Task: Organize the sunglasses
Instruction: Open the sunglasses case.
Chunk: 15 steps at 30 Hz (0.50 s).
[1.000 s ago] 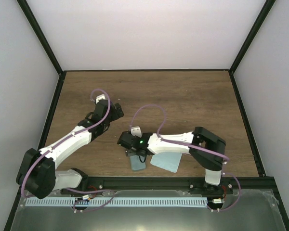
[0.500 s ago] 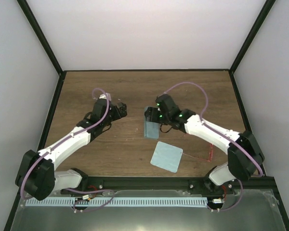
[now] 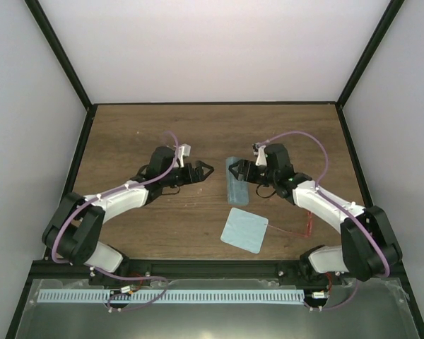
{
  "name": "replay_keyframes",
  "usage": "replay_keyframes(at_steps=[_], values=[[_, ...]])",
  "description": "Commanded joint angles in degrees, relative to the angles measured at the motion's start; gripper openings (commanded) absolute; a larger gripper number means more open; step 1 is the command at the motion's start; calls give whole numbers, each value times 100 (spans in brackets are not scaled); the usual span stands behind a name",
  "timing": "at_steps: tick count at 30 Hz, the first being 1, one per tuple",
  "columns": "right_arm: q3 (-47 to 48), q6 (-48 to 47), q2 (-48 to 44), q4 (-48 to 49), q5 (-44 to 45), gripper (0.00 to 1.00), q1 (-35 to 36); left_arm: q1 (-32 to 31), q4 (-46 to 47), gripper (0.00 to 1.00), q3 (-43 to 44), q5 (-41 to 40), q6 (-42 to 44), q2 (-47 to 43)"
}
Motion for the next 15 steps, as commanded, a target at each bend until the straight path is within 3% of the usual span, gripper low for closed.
replay_keyframes(at_steps=[1,11,15], values=[[-63,-292,-164,910,-853,58,-167,-137,649,100,16,595,3,-71],[2,-456,-90,791,-619,61,-237,-519,496,100,309,641,241,287],[-25,-465,-69,818,-660,62,-250,-792,58,100,568,300,517,323]])
